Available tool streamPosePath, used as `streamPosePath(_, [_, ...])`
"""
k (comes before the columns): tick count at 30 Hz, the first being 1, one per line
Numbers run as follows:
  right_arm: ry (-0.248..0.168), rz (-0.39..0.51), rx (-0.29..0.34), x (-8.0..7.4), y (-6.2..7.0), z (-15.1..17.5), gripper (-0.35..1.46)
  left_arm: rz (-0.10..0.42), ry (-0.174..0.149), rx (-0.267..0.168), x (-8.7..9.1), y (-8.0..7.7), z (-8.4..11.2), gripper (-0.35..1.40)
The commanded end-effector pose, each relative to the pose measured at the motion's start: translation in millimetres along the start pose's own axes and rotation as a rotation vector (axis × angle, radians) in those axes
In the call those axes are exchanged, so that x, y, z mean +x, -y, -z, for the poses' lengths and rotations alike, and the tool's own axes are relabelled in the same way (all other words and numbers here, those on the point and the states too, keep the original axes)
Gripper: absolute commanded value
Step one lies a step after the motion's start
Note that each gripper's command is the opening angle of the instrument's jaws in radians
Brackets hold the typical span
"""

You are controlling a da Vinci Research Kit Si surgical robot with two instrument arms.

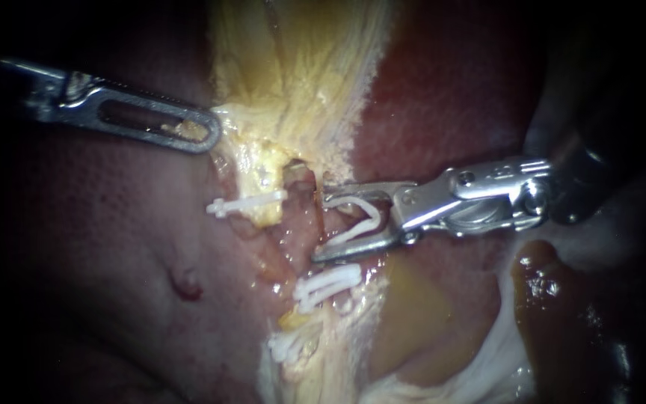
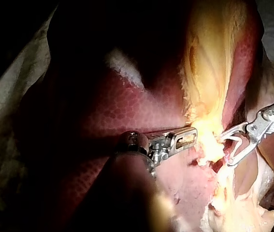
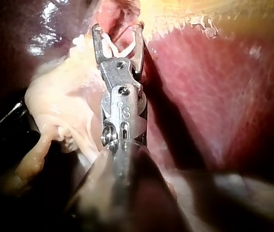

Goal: Clipping third clip right tube

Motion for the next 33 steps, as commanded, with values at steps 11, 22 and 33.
streamPosePath(11, [-0.119,-0.127,0.068,0.3,-0.8,-1.1,0.50,0.001,0.000,-0.001,0.0,0.0,-0.1,-0.35])
streamPosePath(22, [-0.172,-0.176,0.112,0.5,-1.0,-1.1,0.50,0.000,0.000,-0.001,0.0,0.0,-0.1,-0.35])
streamPosePath(33, [-0.229,-0.213,0.217,1.3,-0.1,-1.0,0.50,0.000,0.000,0.000,0.0,-0.1,-0.1,-0.35])
